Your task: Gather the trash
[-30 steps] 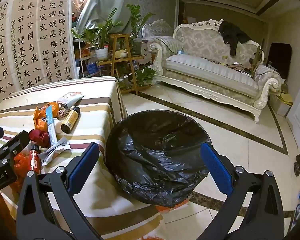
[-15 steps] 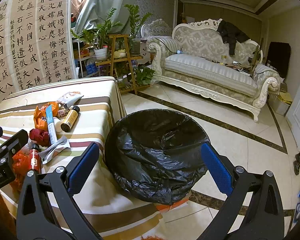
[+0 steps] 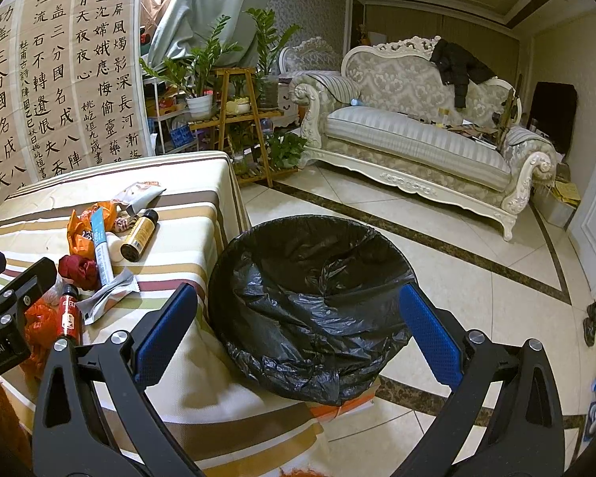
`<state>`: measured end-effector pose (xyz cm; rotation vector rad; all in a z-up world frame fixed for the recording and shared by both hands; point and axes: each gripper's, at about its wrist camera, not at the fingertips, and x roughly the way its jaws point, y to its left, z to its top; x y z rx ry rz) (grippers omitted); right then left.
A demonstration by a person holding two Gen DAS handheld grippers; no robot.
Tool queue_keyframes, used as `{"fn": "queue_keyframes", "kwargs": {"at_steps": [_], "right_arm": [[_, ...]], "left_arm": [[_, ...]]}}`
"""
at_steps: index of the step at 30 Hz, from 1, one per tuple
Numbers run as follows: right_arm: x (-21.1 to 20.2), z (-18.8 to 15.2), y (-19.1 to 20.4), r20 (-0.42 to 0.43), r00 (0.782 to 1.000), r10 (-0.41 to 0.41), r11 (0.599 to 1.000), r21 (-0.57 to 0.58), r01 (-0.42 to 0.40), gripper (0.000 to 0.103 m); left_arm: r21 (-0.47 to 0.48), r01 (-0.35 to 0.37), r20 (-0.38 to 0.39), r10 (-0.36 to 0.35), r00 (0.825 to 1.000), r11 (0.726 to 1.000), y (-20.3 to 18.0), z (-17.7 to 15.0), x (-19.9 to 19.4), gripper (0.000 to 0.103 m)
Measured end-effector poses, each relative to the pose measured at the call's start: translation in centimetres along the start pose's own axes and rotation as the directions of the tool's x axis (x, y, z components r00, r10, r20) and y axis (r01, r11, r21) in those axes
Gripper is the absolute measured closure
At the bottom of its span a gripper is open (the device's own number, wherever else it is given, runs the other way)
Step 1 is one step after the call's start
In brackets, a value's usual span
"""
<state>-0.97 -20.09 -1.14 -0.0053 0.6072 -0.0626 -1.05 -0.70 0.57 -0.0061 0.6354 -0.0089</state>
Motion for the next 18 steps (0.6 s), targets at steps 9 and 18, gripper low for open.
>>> {"fn": "queue_keyframes", "kwargs": {"at_steps": [9, 18], "right_arm": [[-0.01, -0.32, -0.04, -0.003, 1.0, 0.002, 1.0, 0.001, -0.002, 0.004], [0.03, -0.43, 0.01, -0.004, 1.0, 0.003, 1.0, 0.001, -0.003, 0.004]], "left_arm": [[-0.001, 0.001, -0.003, -0.001, 1.0, 1.0, -0.02, -0.11, -0.02, 0.006], [-0.002, 0.002, -0.004, -0.002, 1.0, 1.0, 0.03, -0.08, 0.01, 0.006]]}}
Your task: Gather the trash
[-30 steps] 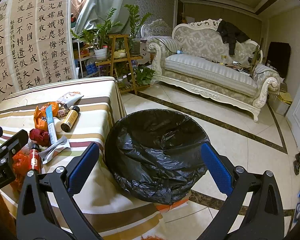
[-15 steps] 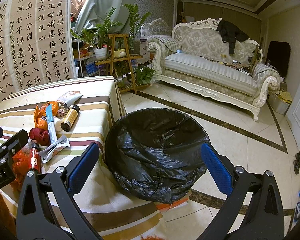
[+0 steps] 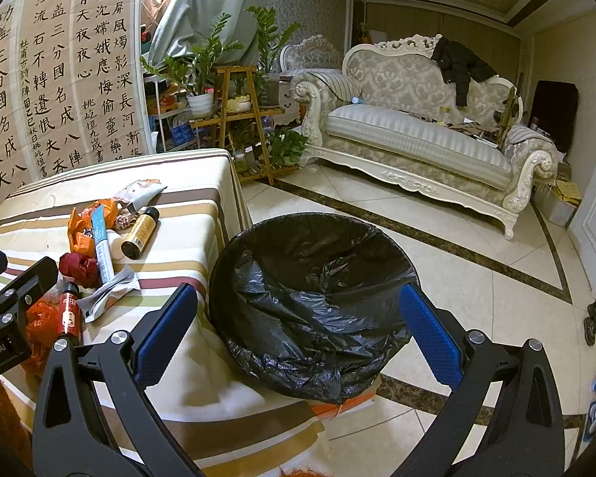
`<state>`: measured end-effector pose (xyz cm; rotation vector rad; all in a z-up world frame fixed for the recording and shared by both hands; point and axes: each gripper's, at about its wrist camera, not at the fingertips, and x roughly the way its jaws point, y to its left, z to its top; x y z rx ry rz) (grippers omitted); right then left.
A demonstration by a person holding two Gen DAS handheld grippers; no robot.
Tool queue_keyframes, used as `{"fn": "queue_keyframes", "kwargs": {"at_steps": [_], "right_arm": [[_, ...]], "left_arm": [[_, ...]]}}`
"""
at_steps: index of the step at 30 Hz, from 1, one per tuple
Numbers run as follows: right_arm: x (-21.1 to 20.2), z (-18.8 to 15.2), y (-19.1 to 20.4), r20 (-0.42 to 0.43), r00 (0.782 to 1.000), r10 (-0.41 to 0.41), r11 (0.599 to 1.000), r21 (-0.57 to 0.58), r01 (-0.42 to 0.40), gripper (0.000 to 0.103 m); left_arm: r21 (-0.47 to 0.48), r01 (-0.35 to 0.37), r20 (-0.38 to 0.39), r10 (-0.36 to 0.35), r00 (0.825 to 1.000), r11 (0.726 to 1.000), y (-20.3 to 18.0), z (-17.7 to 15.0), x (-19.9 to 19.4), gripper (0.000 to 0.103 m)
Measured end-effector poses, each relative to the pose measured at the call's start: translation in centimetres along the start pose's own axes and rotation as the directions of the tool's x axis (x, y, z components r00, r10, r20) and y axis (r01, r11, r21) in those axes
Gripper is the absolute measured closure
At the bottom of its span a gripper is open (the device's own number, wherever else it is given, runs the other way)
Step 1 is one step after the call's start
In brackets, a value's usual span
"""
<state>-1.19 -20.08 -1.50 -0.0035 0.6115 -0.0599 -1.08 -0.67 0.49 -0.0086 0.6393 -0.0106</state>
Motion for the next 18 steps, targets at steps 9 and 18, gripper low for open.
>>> {"fn": "queue_keyframes", "kwargs": {"at_steps": [9, 18], "right_arm": [[0.02, 0.01, 0.01, -0.001, 1.0, 0.0, 1.0, 0.001, 0.0, 0.004], [0.04, -0.19, 0.0, -0.002, 1.0, 0.0, 1.0, 0.004, 0.0, 0.004]], "left_arm": [[0.001, 0.002, -0.003, -0.002, 1.0, 1.0, -0.16, -0.51, 0.16, 0.006], [0.003, 0.004, -0.004, -0.004, 1.0, 1.0, -0.32, -0.77, 0.16, 0.006]]}}
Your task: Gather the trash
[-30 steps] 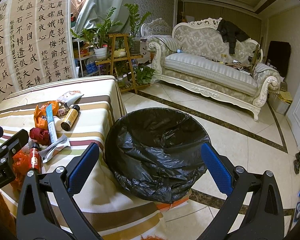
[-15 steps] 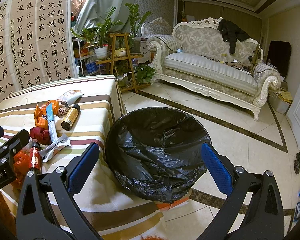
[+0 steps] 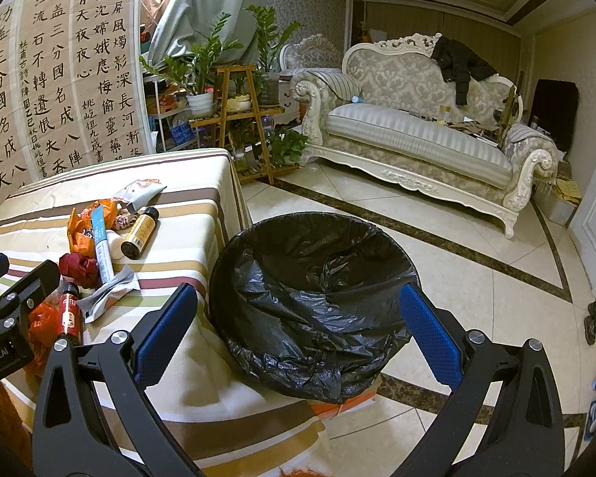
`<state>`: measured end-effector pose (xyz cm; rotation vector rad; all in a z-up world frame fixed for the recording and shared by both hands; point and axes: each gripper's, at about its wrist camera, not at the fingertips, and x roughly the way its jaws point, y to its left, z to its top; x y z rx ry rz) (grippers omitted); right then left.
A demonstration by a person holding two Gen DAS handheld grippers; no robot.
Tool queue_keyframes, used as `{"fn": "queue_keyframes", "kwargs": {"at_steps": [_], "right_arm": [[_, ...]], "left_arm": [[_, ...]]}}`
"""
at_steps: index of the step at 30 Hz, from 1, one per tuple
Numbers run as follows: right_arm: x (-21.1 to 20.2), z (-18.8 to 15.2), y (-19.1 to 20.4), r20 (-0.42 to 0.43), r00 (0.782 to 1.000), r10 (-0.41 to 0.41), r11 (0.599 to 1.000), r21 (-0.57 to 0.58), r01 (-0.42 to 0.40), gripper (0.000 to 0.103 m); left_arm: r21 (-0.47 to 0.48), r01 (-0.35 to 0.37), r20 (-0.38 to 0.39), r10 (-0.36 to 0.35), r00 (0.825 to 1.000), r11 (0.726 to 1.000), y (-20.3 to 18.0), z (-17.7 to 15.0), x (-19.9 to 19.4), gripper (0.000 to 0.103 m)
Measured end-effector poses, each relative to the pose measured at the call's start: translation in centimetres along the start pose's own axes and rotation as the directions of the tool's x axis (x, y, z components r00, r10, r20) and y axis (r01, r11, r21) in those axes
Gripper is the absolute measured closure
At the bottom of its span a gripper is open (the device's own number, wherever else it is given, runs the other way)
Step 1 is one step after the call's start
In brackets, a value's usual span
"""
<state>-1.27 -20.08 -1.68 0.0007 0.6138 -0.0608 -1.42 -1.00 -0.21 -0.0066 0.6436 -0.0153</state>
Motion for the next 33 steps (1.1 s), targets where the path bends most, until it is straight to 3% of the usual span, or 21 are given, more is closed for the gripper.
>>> {"fn": "queue_keyframes", "kwargs": {"at_steps": [13, 19, 23, 33], "right_arm": [[0.0, -0.1, 0.0, -0.002, 1.0, 0.004, 1.0, 0.002, -0.004, 0.005], [0.6, -0.8, 0.9, -0.017, 0.999, 0.035, 0.999, -0.004, -0.035, 0.006], [0.8, -1.1, 1.7, -0.039, 0.998, 0.048, 0.999, -0.011, -0.048, 0.022], [0.3, -1.1, 2.6, -0.062, 0.995, 0.074, 0.997, -0.014, -0.075, 0.022]], "left_arm": [[0.02, 0.017, -0.016, -0.017, 1.0, 1.0, 0.4, 0.1, 0.2, 0.007], [0.025, -0.017, -0.024, 0.017, 1.0, 1.0, 1.9, -0.7, -0.3, 0.007], [0.006, -0.037, -0.051, 0.038, 0.998, 0.999, 3.5, -1.8, -0.3, 0.007], [0.01, -0.019, -0.087, 0.02, 0.996, 1.0, 4.3, -3.2, -0.3, 0.007]]}}
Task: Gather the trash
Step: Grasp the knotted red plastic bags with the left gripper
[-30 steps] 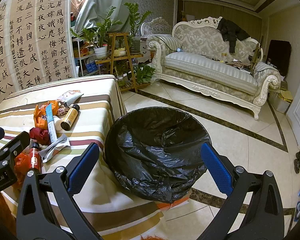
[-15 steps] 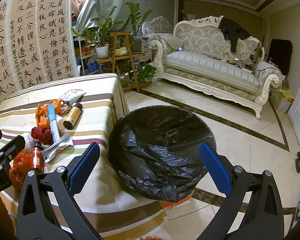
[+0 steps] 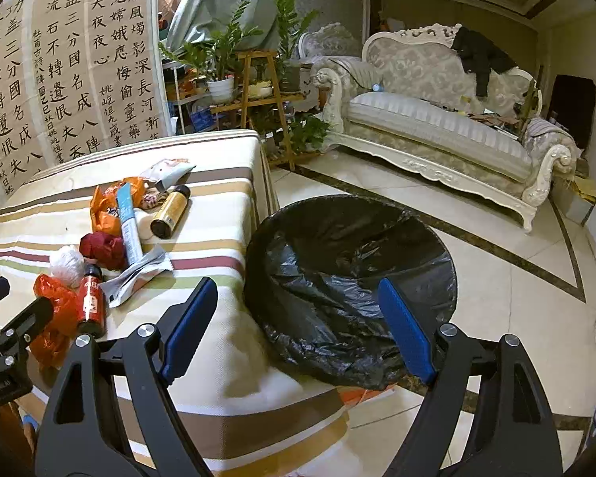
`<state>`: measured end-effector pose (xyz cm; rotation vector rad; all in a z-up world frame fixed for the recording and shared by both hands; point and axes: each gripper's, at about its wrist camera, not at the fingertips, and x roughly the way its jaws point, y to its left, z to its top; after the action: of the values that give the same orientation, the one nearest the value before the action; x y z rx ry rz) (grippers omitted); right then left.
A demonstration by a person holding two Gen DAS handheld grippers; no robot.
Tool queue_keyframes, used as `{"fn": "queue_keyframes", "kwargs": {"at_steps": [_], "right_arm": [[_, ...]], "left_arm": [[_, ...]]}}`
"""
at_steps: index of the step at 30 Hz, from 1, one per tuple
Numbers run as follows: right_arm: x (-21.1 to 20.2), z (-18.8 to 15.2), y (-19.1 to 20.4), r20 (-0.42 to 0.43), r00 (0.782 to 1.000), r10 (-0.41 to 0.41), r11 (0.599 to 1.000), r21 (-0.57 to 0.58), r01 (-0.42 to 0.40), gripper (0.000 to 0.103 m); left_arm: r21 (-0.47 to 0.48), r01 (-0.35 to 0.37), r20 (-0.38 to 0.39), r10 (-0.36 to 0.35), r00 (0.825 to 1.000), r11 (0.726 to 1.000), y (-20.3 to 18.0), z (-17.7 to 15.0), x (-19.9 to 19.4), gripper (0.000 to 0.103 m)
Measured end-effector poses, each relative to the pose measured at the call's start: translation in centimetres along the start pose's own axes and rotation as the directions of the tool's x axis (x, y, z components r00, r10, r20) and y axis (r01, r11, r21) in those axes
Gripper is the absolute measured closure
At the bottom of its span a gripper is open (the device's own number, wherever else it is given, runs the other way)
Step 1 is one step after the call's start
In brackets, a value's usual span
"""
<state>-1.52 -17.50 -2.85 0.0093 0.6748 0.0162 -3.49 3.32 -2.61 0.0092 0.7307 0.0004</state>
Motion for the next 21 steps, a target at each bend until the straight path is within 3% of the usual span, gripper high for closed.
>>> {"fn": "queue_keyframes", "kwargs": {"at_steps": [6, 8, 10, 14, 16, 21], "right_arm": [[-0.1, 0.0, 0.1, -0.011, 1.0, 0.009, 1.0, 0.002, -0.009, 0.022], [-0.1, 0.1, 0.2, -0.011, 1.0, 0.011, 1.0, 0.0, -0.011, 0.022], [-0.1, 0.0, 0.4, -0.013, 1.0, 0.014, 1.0, -0.002, -0.014, 0.022], [0.0, -0.1, 0.7, -0.018, 1.0, 0.025, 1.0, -0.007, -0.025, 0.022], [0.0, -0.2, 0.9, -0.02, 0.999, 0.031, 0.999, -0.011, -0.031, 0.022], [-0.2, -0.2, 1.4, -0.022, 0.999, 0.044, 0.999, -0.018, -0.044, 0.025]], "left_arm": [[0.001, 0.003, -0.016, -0.002, 1.0, 1.0, -0.2, -0.3, 0.7, 0.01], [0.001, -0.001, -0.023, 0.001, 1.0, 1.0, -0.1, -0.4, 0.9, 0.015], [0.005, -0.012, -0.034, 0.012, 0.999, 1.0, 0.0, -0.5, 1.1, 0.032], [0.018, 0.004, -0.05, -0.003, 0.999, 1.0, -0.1, -0.8, 1.4, 0.039], [0.03, 0.019, -0.054, -0.017, 0.998, 0.999, -0.3, -1.0, 1.5, 0.056], [0.044, 0.037, -0.039, -0.035, 0.999, 0.998, -0.4, -1.2, 0.8, 0.061]]}}
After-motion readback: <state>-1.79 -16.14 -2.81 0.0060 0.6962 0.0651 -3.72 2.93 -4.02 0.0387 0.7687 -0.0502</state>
